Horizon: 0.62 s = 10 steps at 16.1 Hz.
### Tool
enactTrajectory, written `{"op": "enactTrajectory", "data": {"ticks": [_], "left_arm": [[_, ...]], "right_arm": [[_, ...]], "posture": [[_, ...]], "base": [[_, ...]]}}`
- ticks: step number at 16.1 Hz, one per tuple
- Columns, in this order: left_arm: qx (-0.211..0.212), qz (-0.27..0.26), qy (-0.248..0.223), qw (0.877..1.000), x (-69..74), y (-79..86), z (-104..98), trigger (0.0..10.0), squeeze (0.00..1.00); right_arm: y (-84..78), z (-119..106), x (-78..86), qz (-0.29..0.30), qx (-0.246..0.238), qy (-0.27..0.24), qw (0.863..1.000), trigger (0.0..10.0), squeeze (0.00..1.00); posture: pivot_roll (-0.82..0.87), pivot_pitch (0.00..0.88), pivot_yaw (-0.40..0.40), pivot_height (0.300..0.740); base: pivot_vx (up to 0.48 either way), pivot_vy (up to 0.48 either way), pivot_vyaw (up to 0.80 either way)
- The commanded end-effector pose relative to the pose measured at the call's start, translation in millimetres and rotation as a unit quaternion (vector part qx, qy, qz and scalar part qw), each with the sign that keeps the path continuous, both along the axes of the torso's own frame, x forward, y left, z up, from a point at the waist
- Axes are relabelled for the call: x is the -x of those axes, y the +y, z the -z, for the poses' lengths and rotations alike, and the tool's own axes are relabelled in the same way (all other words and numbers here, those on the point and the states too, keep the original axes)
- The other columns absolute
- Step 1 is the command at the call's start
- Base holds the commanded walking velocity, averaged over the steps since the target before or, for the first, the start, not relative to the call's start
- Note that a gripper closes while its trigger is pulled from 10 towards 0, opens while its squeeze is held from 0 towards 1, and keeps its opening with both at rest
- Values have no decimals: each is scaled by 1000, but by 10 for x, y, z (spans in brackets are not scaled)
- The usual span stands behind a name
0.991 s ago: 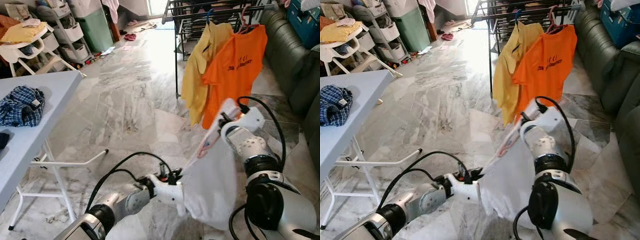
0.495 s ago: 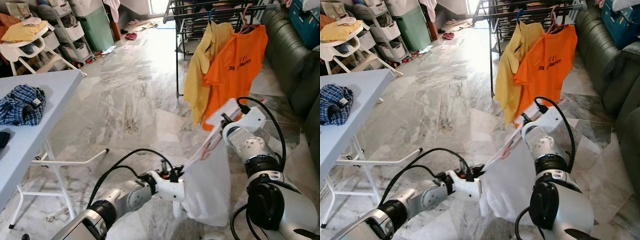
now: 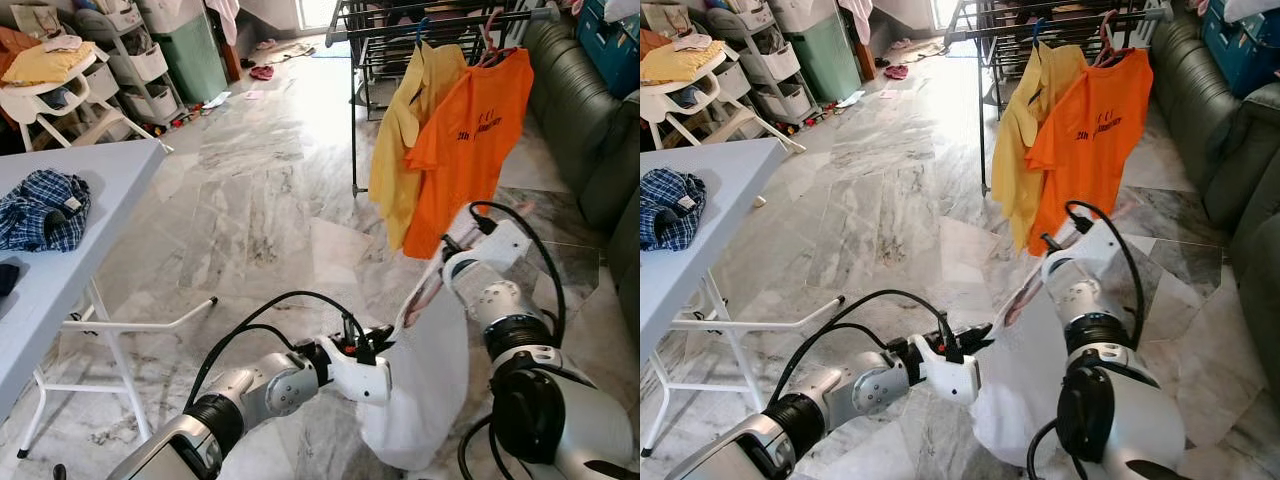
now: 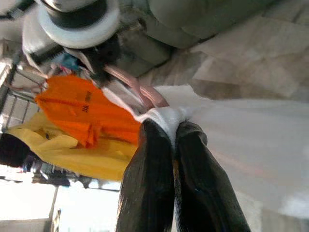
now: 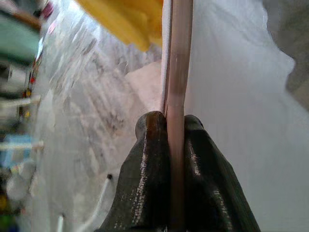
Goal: Hang hanger
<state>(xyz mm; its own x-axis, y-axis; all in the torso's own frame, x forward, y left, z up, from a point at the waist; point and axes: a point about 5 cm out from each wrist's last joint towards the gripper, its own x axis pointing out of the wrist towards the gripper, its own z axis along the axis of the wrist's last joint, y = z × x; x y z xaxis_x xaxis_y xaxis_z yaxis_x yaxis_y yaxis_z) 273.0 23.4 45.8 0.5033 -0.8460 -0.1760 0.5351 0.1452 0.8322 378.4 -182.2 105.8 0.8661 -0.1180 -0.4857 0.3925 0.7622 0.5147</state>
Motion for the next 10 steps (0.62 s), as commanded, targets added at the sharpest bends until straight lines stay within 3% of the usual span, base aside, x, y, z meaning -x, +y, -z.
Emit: {"op": "enactTrajectory", "data": {"ticks": [1,4,7,8,9,10], "left_arm": [[9,-65,29,997,-82,141,56,10000,0],[-19,-158,57,986,-147,407,221,10000,0],[-21,-167,58,984,-140,434,245,10000,0],[2,-164,77,983,-125,376,233,10000,0],[35,-149,106,983,-98,284,202,10000,275],[47,-142,115,982,-86,256,189,10000,275]], "right_arm": [[194,-10,-20,-78,50,-16,996,10000,0],[372,462,246,-189,160,26,968,10000,0],[381,526,292,-208,191,23,959,10000,0],[365,488,281,-233,271,-17,934,10000,0],[340,403,237,-221,297,-46,928,10000,0],[330,375,220,-213,294,-51,930,10000,0]], "posture": [[-177,50,124,740],[-175,44,114,740],[-174,43,111,740],[-173,41,109,740],[-174,39,105,740],[-175,38,105,740]], "base": [[0,0,0],[0,0,0],[0,0,0],[0,0,0],[0,0,0],[0,0,0]]}}
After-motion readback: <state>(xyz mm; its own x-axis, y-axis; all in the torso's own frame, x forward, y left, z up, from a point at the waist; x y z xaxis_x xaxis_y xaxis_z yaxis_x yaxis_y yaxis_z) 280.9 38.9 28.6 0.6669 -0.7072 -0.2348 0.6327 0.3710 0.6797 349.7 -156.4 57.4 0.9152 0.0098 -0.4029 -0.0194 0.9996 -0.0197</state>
